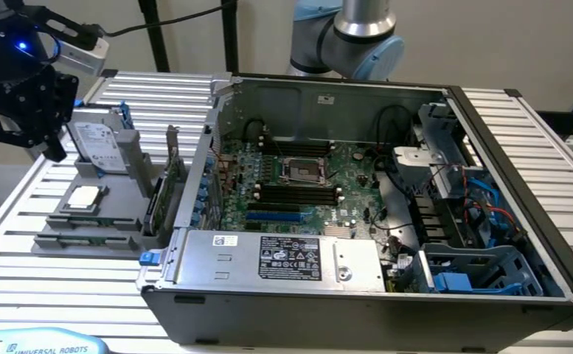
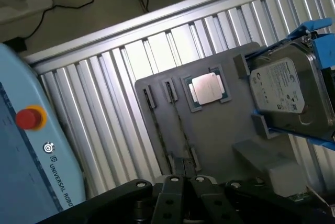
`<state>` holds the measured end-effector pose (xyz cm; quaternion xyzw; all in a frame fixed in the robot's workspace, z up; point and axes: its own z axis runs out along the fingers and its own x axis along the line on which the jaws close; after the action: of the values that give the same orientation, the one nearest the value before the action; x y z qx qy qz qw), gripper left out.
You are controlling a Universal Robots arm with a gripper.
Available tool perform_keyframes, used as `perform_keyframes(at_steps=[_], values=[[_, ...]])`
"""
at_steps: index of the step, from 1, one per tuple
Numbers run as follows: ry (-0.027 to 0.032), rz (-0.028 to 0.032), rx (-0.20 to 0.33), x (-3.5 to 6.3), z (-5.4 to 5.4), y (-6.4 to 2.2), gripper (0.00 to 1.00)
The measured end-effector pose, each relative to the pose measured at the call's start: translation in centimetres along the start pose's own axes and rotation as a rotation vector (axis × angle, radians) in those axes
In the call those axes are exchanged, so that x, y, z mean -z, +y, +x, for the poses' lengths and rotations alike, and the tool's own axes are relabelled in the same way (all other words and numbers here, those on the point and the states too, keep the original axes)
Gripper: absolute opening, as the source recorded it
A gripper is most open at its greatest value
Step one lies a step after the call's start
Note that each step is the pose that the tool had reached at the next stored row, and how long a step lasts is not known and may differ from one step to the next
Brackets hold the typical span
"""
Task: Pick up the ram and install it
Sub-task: 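Pick up the ram and move it above insertion slot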
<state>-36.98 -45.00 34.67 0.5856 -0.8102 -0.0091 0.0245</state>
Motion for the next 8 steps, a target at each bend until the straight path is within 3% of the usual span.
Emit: perform_keyframes(at_steps=[8], values=[[0.0055,0.0100,0.164,-0.29,-0.01,-0.01,0.11]])
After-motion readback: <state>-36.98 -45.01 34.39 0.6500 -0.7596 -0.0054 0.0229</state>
